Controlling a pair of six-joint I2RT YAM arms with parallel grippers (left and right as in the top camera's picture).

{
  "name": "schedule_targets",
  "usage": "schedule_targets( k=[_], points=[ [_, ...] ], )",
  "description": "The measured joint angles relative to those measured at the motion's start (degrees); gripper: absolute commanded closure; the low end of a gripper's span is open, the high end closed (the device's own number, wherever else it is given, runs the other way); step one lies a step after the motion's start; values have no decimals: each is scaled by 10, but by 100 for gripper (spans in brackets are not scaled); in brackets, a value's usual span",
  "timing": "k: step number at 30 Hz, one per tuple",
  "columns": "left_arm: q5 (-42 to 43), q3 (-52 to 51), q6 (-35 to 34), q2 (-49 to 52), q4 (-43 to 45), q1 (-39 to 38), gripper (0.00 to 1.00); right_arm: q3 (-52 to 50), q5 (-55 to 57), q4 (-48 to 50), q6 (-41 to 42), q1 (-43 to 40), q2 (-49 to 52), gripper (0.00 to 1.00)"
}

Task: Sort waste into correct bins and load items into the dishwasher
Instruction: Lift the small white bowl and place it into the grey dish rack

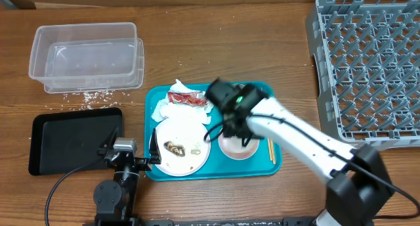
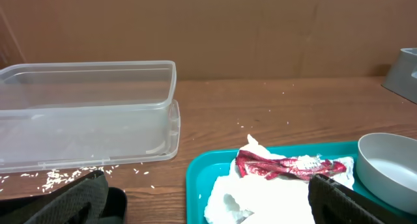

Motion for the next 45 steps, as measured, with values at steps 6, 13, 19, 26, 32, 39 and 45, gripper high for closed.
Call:
schedule_targets(
  k=[6, 13, 19, 26, 32, 39, 45],
  points=[
    [0, 0, 0, 0, 0, 0, 0, 128, 11, -48, -43, -101, -50, 46],
    [0, 0, 0, 0, 0, 0, 0, 264, 13, -45, -110, -316, -107, 46],
    [0, 0, 0, 0, 0, 0, 0, 294, 18, 29, -125, -552, -111, 46],
    [0, 0, 0, 0, 0, 0, 0, 296, 20, 121, -152, -758, -81, 45],
    [0, 0, 0, 0, 0, 0, 0, 297, -15, 155, -168, -848, 29, 37],
    [0, 0, 0, 0, 0, 0, 0, 297, -35, 168, -174, -878, 137, 34],
    [0, 0, 0, 0, 0, 0, 0, 297, -36, 156, -177, -881, 142, 12]
  ],
)
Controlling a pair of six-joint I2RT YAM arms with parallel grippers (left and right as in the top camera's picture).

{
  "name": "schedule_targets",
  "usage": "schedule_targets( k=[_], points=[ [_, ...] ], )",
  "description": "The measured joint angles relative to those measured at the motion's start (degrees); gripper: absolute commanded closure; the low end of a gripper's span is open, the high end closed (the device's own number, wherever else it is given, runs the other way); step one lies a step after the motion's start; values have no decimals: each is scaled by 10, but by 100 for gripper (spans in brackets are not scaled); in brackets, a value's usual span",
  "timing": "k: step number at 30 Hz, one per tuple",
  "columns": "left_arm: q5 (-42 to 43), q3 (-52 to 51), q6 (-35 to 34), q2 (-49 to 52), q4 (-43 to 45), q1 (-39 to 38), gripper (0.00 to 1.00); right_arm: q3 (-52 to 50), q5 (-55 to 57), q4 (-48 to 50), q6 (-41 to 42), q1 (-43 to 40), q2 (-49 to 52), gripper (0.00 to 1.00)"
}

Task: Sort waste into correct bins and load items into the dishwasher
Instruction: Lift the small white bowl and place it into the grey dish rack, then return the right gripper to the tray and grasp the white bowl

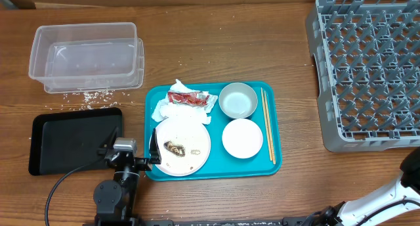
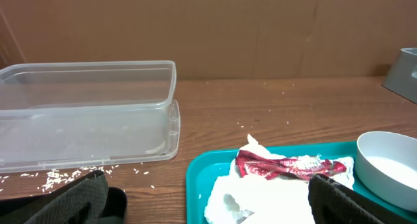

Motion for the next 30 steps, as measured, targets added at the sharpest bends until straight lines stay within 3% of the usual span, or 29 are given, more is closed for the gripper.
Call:
schedule_targets(
  k=[11, 18, 25, 27, 30],
  points=[
    [0, 0, 0, 0, 0, 0, 0, 0, -8, -51, -1, 0, -1, 7],
    [0, 0, 0, 0, 0, 0, 0, 0, -98, -45, 0, 0, -68, 7],
    [0, 0, 0, 0, 0, 0, 0, 2, -210, -53, 0, 3, -161, 15],
    [0, 0, 0, 0, 0, 0, 0, 3, -268, -90, -3, 12, -166, 26],
    [0, 0, 0, 0, 0, 0, 0, 3, -336, -149, -29, 46, -164, 27]
  ],
)
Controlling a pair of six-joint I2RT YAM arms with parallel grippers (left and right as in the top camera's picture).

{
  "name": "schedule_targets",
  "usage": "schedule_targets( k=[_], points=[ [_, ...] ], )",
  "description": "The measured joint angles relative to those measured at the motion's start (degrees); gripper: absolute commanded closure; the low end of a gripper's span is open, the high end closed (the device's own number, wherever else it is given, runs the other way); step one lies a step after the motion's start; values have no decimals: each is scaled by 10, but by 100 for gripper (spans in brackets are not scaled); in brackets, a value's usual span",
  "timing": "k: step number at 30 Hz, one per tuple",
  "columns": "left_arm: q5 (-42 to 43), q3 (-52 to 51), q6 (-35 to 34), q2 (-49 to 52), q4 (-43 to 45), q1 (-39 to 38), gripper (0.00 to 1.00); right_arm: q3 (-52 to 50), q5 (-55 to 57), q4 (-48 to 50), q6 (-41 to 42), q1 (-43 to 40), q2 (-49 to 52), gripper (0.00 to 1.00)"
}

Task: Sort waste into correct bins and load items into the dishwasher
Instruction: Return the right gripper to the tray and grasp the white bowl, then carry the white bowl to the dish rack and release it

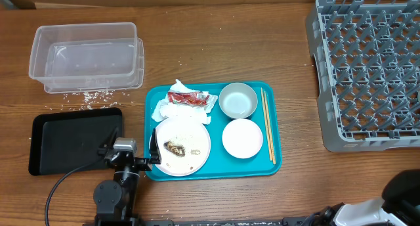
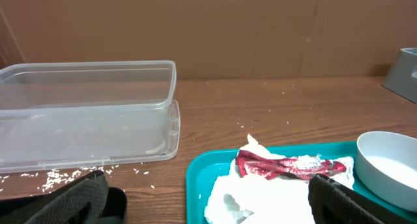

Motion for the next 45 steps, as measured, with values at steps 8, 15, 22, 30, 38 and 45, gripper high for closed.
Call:
schedule_targets(
  k=[8, 15, 22, 30, 38, 45],
  points=[
    [0, 0, 0, 0, 0, 0, 0, 0, -71, -127, -111, 240, 2, 34],
    [0, 0, 0, 0, 0, 0, 0, 0, 65, -155, -94, 501, 3, 36],
    [0, 0, 0, 0, 0, 0, 0, -40, 264, -189, -4, 720, 3, 34],
    [0, 0, 0, 0, 0, 0, 0, -224, 297, -15, 79, 839, 4, 54],
    [0, 0, 0, 0, 0, 0, 0, -343, 296, 150, 163, 873, 5, 57],
    [0, 0, 0, 0, 0, 0, 0, -424, 318, 202, 202, 874, 5, 58]
  ],
)
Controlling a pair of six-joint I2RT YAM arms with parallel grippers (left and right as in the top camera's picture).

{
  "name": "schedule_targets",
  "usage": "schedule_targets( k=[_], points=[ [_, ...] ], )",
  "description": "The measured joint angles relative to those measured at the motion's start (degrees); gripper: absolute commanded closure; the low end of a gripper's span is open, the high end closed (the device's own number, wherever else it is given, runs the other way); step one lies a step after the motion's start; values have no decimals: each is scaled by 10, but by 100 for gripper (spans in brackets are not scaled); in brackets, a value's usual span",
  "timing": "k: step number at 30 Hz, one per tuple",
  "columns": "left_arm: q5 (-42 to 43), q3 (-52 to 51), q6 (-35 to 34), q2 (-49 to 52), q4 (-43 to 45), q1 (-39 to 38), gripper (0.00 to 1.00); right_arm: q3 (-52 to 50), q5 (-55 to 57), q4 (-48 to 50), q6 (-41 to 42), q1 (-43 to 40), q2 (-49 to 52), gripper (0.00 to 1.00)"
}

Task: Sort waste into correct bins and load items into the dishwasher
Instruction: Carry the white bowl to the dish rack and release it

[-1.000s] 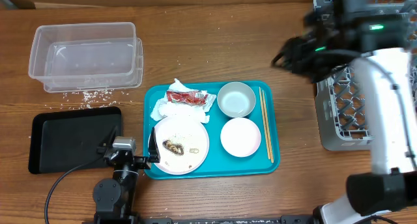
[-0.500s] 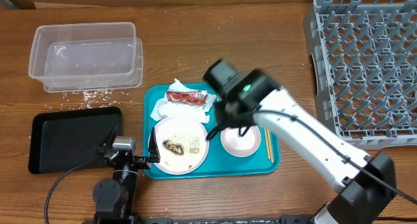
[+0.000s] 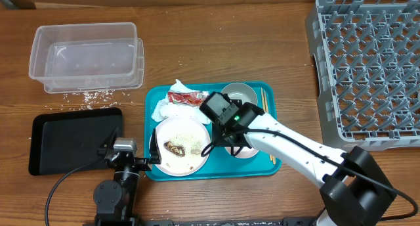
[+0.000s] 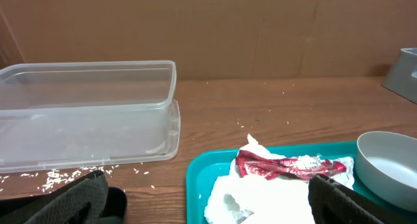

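Note:
A teal tray (image 3: 149, 94) holds a white plate (image 3: 177, 146) with food scraps, a crumpled white napkin (image 3: 163, 110), a red wrapper (image 3: 185, 98), a grey bowl (image 3: 240, 92), wooden chopsticks (image 3: 264, 96) and a white bowl (image 3: 248, 152) mostly covered by my right arm. My right gripper (image 3: 221, 119) hangs over the tray between the plate's right rim and the two bowls; its fingers are hidden under its own body. My left gripper (image 4: 208, 208) rests open at the tray's left front edge, with the napkin (image 4: 260, 195) and wrapper (image 4: 290, 165) ahead of it.
A clear plastic container (image 3: 85, 55) stands at the back left with rice grains scattered in front of it. A black tray (image 3: 72, 142) lies at the left front. The grey dishwasher rack (image 3: 367, 68) fills the right side.
My right arm, then only at the picture's lower right edge, now reaches over the tray near the plate and bowls. The left gripper and the tray's contents have not moved.
My right arm first reached over the tray above the white bowl. Then it was withdrawn to the lower right corner, with everything on the tray in place, and stayed there. Now it is over the tray again.

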Motion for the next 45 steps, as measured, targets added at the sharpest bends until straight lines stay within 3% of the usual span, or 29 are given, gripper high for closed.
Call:
schedule_targets(
  k=[15, 19, 22, 23, 32, 36, 41, 45],
  points=[
    [0, 0, 0, 0, 0, 0, 0, -6, 15, 32, 17, 19, 34, 63],
    [0, 0, 0, 0, 0, 0, 0, -6, 21, 35, 22, 20, 38, 73],
    [0, 0, 0, 0, 0, 0, 0, -6, 20, 34, 26, 20, 38, 94],
    [0, 0, 0, 0, 0, 0, 0, -6, 17, 31, 24, 20, 38, 96],
    [0, 0, 0, 0, 0, 0, 0, 57, -1, -43, 8, 18, 38, 96],
    [0, 0, 0, 0, 0, 0, 0, 128, -15, -148, -14, 5, 38, 96],
    [0, 0, 0, 0, 0, 0, 0, 234, 5, -260, -53, -59, 32, 96],
    [0, 0, 0, 0, 0, 0, 0, 283, 42, -276, -78, -156, -3, 96]
  ],
)
